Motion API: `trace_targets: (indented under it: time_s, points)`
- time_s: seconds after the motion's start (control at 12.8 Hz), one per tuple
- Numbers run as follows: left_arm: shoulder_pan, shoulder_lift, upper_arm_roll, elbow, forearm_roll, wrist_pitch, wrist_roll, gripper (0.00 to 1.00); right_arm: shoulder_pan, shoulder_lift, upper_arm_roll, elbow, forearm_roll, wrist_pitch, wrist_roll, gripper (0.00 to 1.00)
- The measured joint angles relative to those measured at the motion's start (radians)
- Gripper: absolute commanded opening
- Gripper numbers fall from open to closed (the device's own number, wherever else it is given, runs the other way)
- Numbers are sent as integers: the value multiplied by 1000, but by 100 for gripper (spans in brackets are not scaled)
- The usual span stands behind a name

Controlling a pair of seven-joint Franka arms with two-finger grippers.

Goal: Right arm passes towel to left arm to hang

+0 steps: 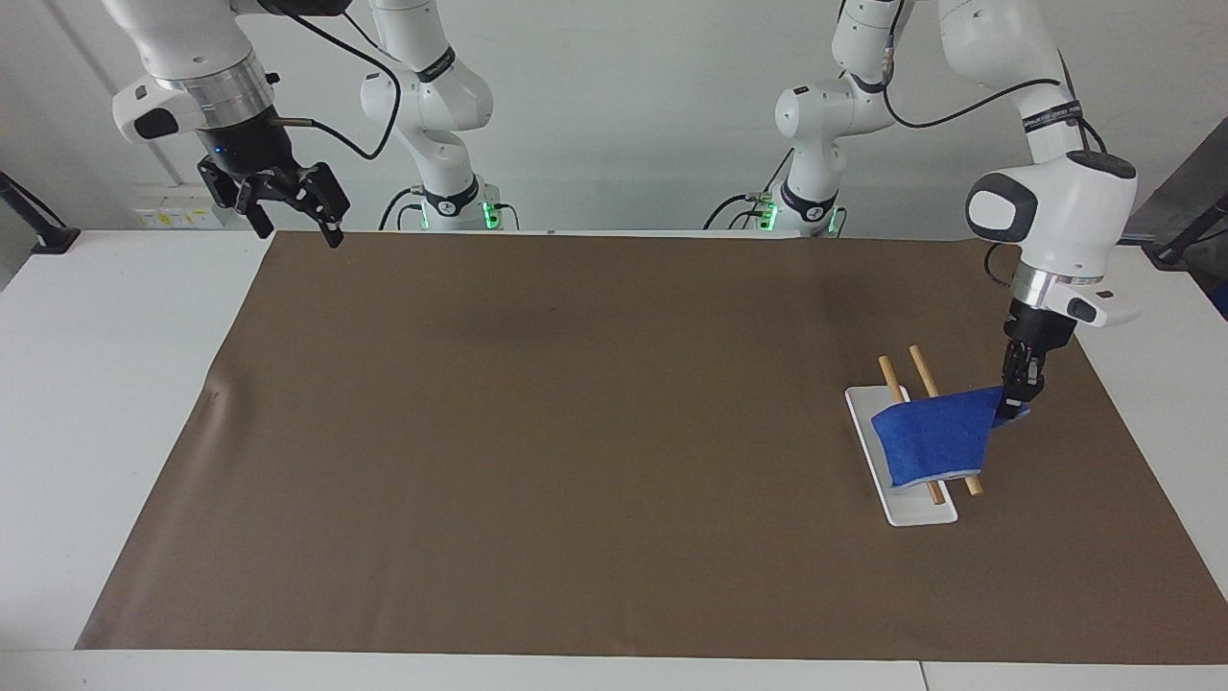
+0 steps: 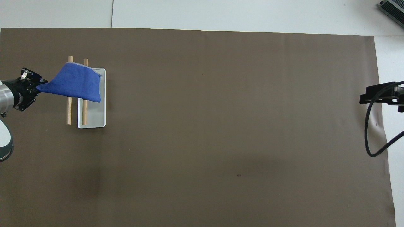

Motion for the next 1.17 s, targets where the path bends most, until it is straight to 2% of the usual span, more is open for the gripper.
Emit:
trace_targets:
  time_s: [0.16, 0.31, 0.39, 0.63, 0.86, 1.17]
  points:
    - [0, 0, 10, 6, 1, -1, 57, 95, 25, -1, -45, -3, 0, -17, -45, 100]
    - [0, 0, 19, 29, 7, -38, 115, 95, 106, -1, -153, -14, 0, -17, -75, 100]
    - [1, 1, 22, 61, 34, -101, 131, 94, 122, -1, -179, -23, 0, -11, -92, 100]
    - [0, 20, 15, 239, 161, -423, 140, 91, 129, -1, -181, -54, 0, 3, -105, 100]
    - [-1, 54, -23, 413, 195, -670, 163, 88, 129, -4, -167, -67, -20, 5, -105, 100]
    - [-2, 54, -91, 527, 208, -951, 335, 87, 129, -14, -151, -82, -29, 5, -105, 100]
